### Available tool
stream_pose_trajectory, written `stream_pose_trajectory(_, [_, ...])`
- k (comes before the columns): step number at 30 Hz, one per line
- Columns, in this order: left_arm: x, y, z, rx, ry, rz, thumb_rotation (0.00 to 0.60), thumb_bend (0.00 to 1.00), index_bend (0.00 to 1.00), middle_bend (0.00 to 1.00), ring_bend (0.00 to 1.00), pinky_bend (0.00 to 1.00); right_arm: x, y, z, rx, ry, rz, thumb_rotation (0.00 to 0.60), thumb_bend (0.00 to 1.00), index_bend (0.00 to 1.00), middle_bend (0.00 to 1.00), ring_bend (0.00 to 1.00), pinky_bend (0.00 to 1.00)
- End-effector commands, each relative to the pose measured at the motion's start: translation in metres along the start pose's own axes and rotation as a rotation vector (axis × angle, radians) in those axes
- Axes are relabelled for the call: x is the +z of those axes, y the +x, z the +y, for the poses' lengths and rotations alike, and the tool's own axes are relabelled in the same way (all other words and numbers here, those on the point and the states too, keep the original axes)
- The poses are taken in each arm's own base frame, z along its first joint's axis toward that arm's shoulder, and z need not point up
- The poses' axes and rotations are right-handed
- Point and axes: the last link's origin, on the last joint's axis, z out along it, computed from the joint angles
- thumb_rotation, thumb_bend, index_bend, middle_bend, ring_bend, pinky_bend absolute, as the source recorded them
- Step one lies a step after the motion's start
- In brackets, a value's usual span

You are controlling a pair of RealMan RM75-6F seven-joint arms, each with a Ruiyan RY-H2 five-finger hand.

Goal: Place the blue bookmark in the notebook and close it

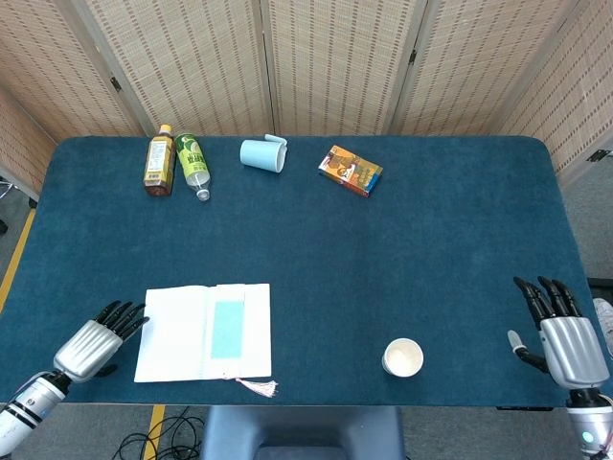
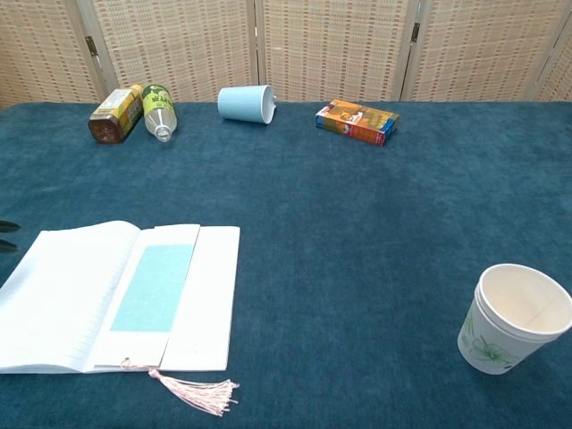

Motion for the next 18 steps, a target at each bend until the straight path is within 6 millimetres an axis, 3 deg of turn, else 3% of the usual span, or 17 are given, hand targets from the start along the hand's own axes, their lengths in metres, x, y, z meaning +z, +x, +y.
stream_pose_trajectory(1, [-0.001, -0.004, 0.0, -0.014, 0.009, -0.011, 0.6, 0.17, 0.09, 0.0, 0.0, 0.12, 0.0, 0.0, 0.0, 0.002, 0.001, 0.0, 0.6, 0.3, 0.07, 0.19, 0.09, 0.11])
stream_pose_trajectory(7, [-0.002, -0.011, 0.012, -0.036, -0.013, 0.004, 0.6, 0.17, 0.08, 0.0, 0.0, 0.12, 0.002, 0.001, 0.001, 0.002, -0.003, 0.002, 0.6, 0.3, 0.07, 0.19, 0.09, 0.11])
stream_pose_trajectory(18, [0.014, -0.012, 0.041, -0.065, -0.099, 0.035, 0.6, 0.17, 0.08, 0.0, 0.0, 0.12, -0.001, 0.004, 0.003, 0.005, -0.008, 0.018, 0.6, 0.3, 0.07, 0.19, 0.09, 0.11])
